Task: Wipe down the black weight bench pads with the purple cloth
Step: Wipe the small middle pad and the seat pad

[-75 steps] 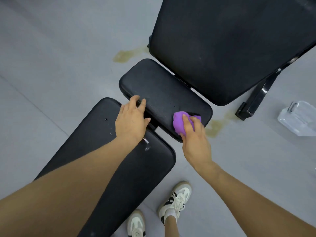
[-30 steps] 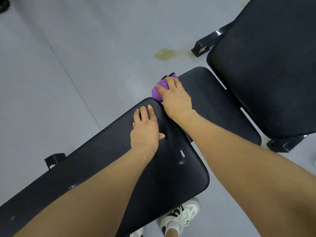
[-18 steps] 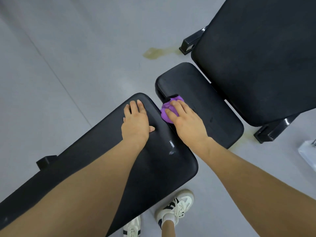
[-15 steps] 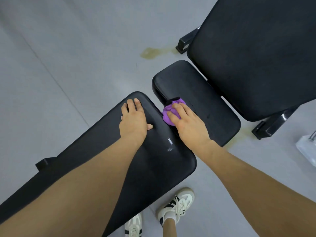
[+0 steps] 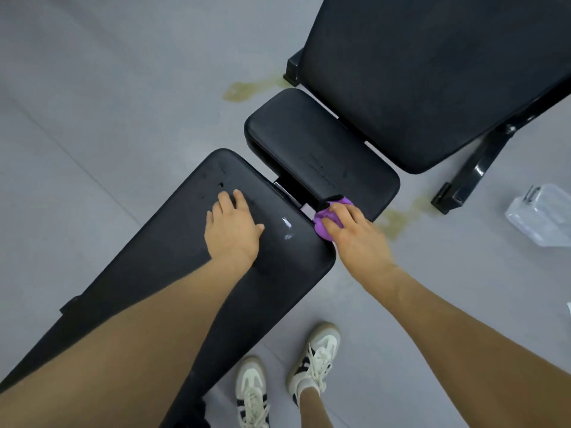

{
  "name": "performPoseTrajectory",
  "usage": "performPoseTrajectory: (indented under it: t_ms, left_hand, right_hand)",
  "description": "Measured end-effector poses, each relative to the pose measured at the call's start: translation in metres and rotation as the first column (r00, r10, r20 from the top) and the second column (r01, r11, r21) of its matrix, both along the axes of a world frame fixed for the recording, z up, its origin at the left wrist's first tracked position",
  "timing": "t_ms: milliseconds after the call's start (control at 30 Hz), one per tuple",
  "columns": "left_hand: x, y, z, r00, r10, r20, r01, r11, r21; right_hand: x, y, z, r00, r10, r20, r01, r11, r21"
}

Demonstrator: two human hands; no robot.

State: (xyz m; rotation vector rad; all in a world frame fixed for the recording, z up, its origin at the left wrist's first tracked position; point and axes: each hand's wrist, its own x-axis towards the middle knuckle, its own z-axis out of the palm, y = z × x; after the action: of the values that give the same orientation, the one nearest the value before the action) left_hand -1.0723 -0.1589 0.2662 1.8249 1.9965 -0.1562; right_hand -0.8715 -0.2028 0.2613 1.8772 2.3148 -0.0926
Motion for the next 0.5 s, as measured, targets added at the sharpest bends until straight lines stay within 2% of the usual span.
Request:
performPoseTrajectory:
  t_ms: [167,200,267,400,500]
  left_hand:
    - [0.023,-0.057,0.000,0.997,-0.073,0.023,0.075,0.993,-0.086]
    - [0.028,-0.062,-0.002,0.997,-0.067,0.027,0.070,0.992,-0.107]
    - [0.034,-0.065,-0.006,0.999,-0.030,0.042,0.035,0.992,-0.123]
    - [0.038,-0.066,-0.010,0.999,0.012,0.040,-0.008,0.994,-0.108]
    - [0.039,-0.065,-0.007,1.000,0.009,0.019,-0.007,0.994,-0.113]
  right_hand:
    - [-0.001,-0.011,0.024,0.987,0.000,0.158,0.024,0.988,-0.155]
    - [-0.003,-0.009,0.027,0.987,0.002,0.163,0.018,0.992,-0.122]
    - [-0.007,-0.002,0.028,0.994,0.023,0.110,-0.017,0.998,-0.055]
    - [-0.003,0.006,0.016,0.987,0.115,0.115,-0.118,0.993,0.017]
    - [0.013,-0.011,0.016,0.997,0.059,0.051,-0.057,0.998,-0.038]
